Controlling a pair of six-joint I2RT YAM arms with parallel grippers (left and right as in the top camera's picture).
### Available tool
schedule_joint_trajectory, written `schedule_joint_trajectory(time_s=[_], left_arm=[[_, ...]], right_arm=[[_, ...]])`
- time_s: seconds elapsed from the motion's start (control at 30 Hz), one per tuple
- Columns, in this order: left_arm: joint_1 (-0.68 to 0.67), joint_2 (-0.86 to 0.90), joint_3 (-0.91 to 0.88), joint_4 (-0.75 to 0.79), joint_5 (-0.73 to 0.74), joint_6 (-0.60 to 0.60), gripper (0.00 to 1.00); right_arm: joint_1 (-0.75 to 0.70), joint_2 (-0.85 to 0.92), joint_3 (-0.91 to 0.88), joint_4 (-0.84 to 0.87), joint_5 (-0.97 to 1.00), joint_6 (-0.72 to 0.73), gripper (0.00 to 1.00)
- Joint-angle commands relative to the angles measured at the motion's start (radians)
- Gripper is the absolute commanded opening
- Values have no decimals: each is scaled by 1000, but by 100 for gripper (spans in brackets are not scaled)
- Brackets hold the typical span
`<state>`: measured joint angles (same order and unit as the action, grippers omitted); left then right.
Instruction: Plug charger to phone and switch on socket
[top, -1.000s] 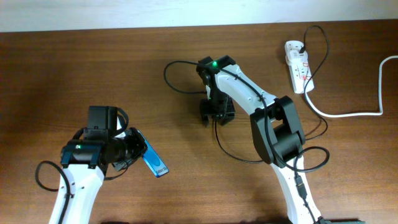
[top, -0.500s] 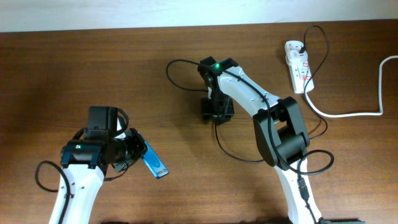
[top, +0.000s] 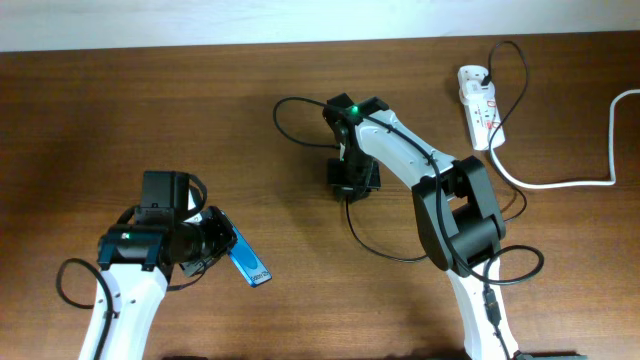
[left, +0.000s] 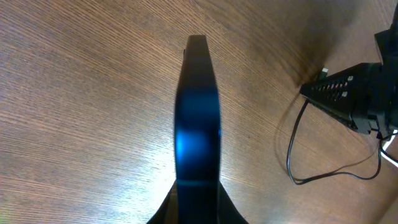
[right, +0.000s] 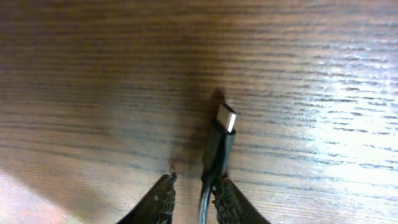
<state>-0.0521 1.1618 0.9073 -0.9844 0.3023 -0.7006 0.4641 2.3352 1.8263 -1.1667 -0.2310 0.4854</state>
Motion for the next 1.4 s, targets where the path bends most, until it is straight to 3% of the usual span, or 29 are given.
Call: schedule_joint_trajectory(time_s=[0.0,0.17,0.43,0.5,0.73,0.93,1.13,1.37], left_arm=[[3,-2,6,2,15,-2,0],[3,-2,6,2,15,-3,0],[3,-2,6,2,15,-2,0],[3,-2,6,2,16,22,0],[3,-2,7,11,80,203,0],[3,-2,7,38,106,246,0],[3,-2,7,72,159,246,0],[3,-2,7,233,360,246,0]], right_arm=[[6,111,-54,65,25,-5,22],[6,112,-55,76,25,-5,22],[6,114,-56,95,25,-5,4],[6,114,-56,90,22,-5,4],[5,88,-55,-28,-207,-274,5],[5,-97,-55,-153,-256,-446,4],[8,-359,-55,-243,-289,-461,5],[25,-549,-55,-321,-398,-542,4]])
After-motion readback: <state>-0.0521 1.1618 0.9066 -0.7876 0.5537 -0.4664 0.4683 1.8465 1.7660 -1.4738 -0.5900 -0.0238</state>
